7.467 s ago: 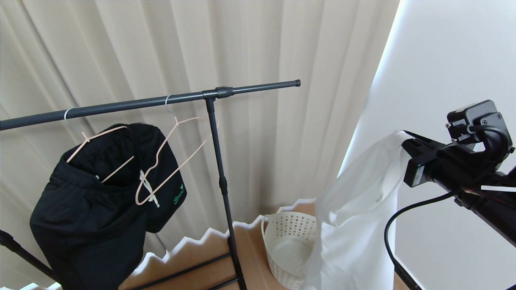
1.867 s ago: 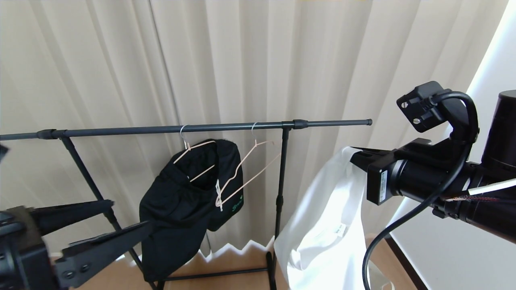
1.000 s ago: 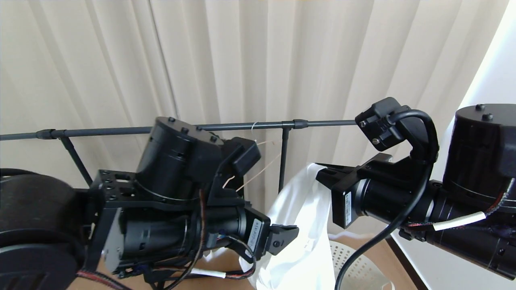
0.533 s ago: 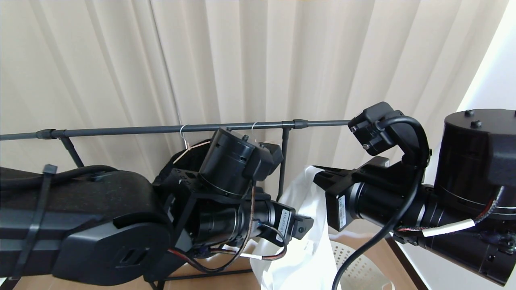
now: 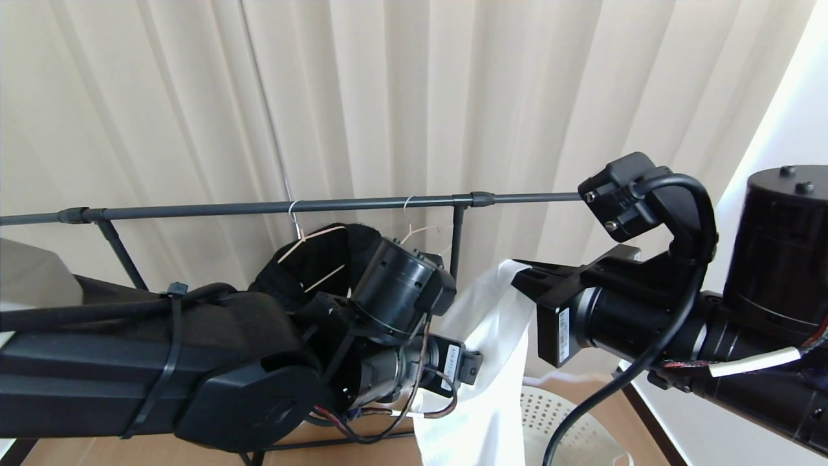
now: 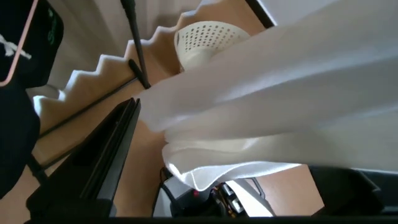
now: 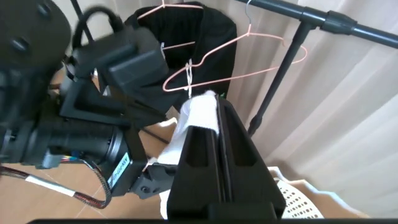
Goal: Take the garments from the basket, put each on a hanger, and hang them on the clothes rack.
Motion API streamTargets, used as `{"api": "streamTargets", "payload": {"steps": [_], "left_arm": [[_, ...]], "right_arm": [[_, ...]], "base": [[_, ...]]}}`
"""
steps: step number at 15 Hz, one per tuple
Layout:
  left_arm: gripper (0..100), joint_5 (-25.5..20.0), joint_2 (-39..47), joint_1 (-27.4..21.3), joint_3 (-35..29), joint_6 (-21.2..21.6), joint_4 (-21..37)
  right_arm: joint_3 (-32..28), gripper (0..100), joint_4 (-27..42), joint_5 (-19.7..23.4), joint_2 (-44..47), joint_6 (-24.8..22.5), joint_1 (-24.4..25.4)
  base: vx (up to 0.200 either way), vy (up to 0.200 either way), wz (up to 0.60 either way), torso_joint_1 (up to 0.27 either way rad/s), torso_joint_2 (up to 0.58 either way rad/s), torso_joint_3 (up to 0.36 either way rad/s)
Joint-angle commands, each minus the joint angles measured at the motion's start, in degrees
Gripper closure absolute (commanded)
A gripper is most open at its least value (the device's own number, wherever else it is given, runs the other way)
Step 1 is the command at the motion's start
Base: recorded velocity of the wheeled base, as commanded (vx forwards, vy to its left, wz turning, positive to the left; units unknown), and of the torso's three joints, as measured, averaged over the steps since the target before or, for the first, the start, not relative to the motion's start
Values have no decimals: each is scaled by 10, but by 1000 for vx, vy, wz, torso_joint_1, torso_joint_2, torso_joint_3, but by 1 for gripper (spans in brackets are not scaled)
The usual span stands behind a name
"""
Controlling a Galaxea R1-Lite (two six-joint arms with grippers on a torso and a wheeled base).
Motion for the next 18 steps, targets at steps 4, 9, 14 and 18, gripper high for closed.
{"api": "streamTargets", "payload": {"steps": [4, 9, 14, 18], "left_arm": [[0, 1, 22, 18, 18, -3, -2], [0, 1, 27, 26, 68, -28, -5], [100, 11, -15, 23, 92, -44, -3], [100, 45, -101, 18, 102, -40, 2]], "right_arm": [[2, 100, 2, 1, -40, -4, -7], [4, 100, 2, 1, -61, -30, -48], [22, 100, 1, -2, -60, -77, -94], [37, 100, 1, -17, -47, -104, -104]], "base": [[0, 0, 0, 0, 0, 0], [0, 0, 0, 0, 0, 0], [0, 0, 0, 0, 0, 0], [0, 0, 0, 0, 0, 0]]}}
